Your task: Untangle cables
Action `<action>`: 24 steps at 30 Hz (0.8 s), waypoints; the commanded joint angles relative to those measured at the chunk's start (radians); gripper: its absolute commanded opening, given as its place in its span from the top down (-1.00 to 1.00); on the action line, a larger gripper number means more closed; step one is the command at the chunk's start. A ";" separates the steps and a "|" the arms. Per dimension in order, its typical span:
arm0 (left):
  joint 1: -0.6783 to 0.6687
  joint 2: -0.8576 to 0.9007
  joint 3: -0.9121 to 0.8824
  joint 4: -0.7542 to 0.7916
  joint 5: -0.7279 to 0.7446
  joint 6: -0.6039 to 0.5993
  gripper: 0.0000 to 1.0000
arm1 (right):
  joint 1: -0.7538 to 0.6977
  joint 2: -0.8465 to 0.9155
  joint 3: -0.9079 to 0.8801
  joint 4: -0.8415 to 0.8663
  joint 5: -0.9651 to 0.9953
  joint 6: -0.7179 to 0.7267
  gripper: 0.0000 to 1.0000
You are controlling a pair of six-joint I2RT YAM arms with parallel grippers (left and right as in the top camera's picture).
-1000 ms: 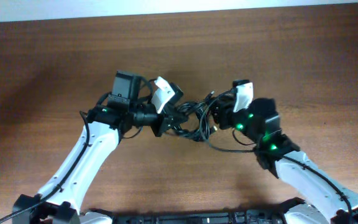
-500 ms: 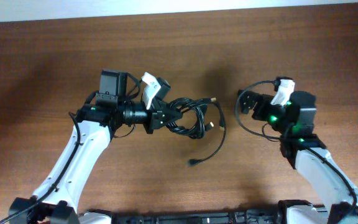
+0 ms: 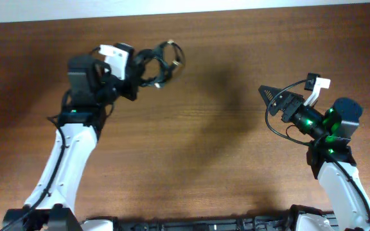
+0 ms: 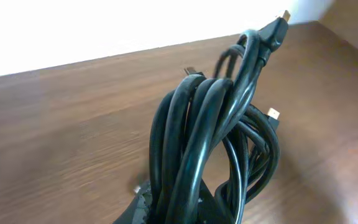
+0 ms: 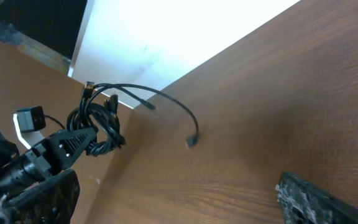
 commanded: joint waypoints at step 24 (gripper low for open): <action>-0.226 -0.024 0.021 -0.229 0.081 -0.377 1.00 | 0.610 0.119 -0.001 0.019 0.425 0.162 -0.97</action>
